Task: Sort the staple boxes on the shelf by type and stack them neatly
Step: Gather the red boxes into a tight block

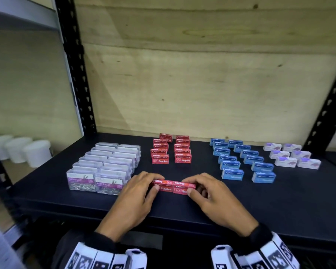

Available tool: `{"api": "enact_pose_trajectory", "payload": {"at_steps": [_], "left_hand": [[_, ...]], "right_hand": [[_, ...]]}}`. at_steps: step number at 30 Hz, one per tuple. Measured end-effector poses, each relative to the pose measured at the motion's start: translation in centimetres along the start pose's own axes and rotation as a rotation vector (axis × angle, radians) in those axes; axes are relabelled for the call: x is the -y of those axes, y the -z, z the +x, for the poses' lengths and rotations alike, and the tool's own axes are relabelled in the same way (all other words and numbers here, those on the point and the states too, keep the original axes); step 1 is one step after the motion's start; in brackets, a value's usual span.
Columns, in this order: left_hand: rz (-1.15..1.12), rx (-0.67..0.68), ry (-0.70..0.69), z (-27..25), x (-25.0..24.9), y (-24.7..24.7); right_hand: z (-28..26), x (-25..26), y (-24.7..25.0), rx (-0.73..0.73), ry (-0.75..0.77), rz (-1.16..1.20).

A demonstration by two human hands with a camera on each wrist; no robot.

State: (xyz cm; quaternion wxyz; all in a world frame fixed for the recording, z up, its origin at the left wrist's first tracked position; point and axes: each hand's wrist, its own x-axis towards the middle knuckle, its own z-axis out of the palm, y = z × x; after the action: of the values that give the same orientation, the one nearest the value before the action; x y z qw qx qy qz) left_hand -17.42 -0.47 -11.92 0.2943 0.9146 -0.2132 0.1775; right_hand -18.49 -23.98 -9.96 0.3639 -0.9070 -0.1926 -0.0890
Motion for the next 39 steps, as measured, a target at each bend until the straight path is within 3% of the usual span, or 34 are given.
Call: {"api": "enact_pose_trajectory", "payload": {"at_steps": [34, 39], "left_hand": [[-0.01, 0.061, 0.007, -0.36, -0.57, 0.76], [-0.039, 0.06, 0.024, -0.54, -0.69, 0.77]], "right_hand": [[-0.32, -0.06, 0.09, -0.004, -0.007, 0.067], [-0.43, 0.03, -0.1, -0.07, -0.056, 0.117]]}}
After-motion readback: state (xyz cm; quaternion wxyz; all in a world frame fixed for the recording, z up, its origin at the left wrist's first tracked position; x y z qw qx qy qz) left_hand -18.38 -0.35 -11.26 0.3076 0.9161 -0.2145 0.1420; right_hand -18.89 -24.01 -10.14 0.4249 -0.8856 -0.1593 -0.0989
